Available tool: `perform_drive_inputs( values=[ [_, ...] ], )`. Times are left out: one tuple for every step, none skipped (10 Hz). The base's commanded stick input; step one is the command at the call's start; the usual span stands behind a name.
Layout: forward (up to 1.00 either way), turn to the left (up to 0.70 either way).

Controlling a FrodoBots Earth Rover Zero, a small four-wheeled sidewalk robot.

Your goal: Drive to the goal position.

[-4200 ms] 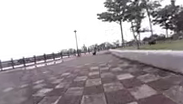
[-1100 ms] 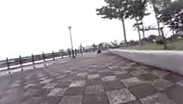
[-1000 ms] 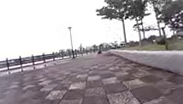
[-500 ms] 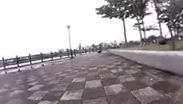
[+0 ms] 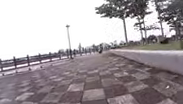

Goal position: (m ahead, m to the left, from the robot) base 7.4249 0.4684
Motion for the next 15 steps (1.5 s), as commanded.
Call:
perform_drive_inputs(
  values=[
    [1.00,0.00],
    [1.00,0.00],
    [1.00,0.00],
    [1.00,0.00],
    [1.00,0.00],
    [1.00,0.00],
    [1.00,0.00],
    [1.00,0.00],
    [1.00,0.00],
    [1.00,0.00],
    [1.00,0.00],
    [1.00,0.00],
    [1.00,0.00],
    [1.00,0.00],
    [1.00,0.00]
  ],
)
